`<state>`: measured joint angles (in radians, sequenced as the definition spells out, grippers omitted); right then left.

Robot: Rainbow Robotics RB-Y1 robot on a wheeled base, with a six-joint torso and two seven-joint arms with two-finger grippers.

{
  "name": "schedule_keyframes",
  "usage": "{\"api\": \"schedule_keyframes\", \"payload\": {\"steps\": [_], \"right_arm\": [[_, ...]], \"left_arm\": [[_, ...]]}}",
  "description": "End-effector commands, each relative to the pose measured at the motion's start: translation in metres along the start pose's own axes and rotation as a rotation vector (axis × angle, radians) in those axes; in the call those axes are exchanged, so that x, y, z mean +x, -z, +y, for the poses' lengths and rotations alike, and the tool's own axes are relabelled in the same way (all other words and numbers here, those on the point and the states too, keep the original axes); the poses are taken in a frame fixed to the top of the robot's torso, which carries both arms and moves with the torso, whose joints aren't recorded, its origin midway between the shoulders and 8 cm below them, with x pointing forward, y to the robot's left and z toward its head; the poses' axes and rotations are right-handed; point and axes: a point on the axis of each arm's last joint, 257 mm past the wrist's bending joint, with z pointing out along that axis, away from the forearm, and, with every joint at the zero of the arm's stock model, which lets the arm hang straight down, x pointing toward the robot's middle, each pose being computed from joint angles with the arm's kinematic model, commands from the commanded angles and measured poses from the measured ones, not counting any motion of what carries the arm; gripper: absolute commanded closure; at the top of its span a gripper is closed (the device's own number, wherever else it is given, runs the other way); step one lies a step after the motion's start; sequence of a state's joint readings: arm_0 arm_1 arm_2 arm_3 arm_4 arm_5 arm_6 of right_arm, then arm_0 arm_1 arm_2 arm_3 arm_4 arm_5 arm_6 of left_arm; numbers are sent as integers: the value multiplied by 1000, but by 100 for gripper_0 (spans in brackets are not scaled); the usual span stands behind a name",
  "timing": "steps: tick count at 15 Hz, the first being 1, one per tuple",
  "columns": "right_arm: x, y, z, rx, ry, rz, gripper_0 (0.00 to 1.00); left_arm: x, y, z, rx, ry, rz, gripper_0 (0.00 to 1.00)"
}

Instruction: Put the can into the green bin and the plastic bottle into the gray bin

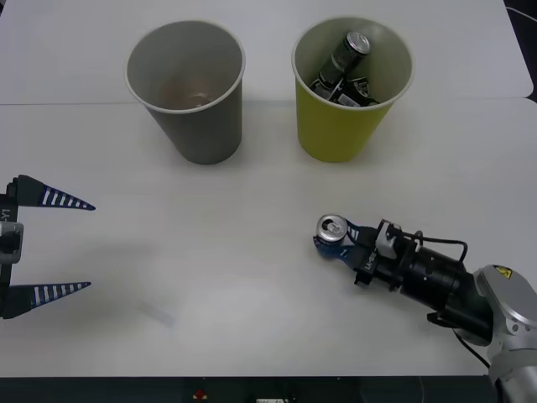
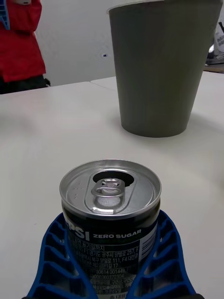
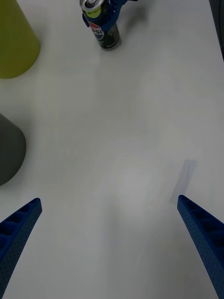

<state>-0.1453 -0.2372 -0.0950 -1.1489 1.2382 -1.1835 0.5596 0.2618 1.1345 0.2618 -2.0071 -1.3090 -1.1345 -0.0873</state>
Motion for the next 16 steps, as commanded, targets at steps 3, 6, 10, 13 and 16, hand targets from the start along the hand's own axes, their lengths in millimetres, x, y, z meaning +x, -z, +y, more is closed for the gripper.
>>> {"api": "schedule_keyframes", "payload": {"steps": [3, 6, 10, 13, 16], "right_arm": [[-20, 25, -2, -56, -10, 64, 100], [-42, 49, 1, -51, 1, 146, 100], [-71, 71, 7, -15, -2, 245, 100], [-85, 82, 7, 1, -4, 307, 100], [-101, 99, 3, 3, 28, 389, 100]], "left_arm": [[0, 0, 0, 0, 0, 0, 0], [0, 0, 0, 0, 0, 0, 0], [0, 0, 0, 0, 0, 0, 0], [0, 0, 0, 0, 0, 0, 0], [0, 0, 0, 0, 0, 0, 0]]}}
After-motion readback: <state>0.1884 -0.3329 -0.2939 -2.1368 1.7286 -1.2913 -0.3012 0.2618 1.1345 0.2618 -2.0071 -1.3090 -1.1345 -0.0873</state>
